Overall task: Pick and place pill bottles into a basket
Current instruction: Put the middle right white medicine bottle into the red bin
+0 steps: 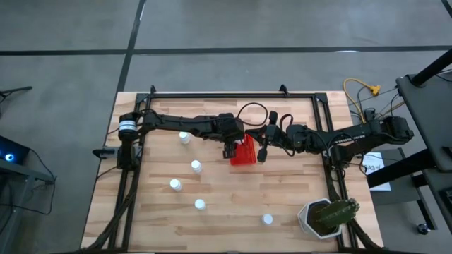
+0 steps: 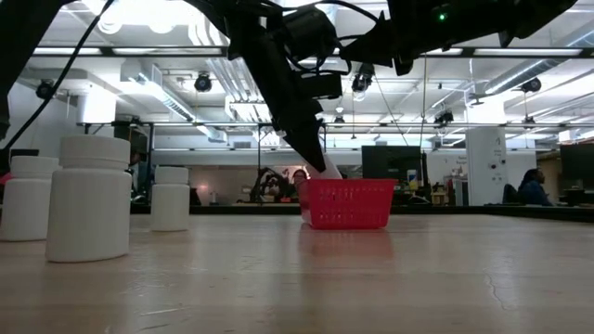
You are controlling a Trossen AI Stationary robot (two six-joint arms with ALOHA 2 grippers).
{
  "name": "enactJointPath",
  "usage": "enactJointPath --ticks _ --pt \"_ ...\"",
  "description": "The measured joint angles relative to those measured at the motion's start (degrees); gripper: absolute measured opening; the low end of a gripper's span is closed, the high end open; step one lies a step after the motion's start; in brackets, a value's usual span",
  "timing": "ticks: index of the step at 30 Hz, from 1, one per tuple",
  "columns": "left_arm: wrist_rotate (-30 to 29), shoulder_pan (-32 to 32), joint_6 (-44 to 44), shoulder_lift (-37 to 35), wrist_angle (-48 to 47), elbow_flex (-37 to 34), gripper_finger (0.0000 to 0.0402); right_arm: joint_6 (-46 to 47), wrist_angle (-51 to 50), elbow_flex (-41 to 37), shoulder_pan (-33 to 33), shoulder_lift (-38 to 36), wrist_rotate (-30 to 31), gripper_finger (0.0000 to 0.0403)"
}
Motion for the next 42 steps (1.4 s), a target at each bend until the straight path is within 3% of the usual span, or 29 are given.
enactJointPath --ticks 14,32,42 --pt "0.0 0.5 -0.1 0.1 -4.9 0.0 0.0192 0.0 -0.3 0.0 0.0 0.0 0.0 0.0009" --pt "-0.2 1.5 0.0 0.1 -4.2 2.4 0.0192 -0.4 -0.3 0.0 0.0 -0.3 0.0 0.0009" --pt "0.0 1.5 1.1 0.1 -4.6 4.9 0.0192 -2.7 -0.4 -1.4 2.0 -10.8 -0.4 0.0009"
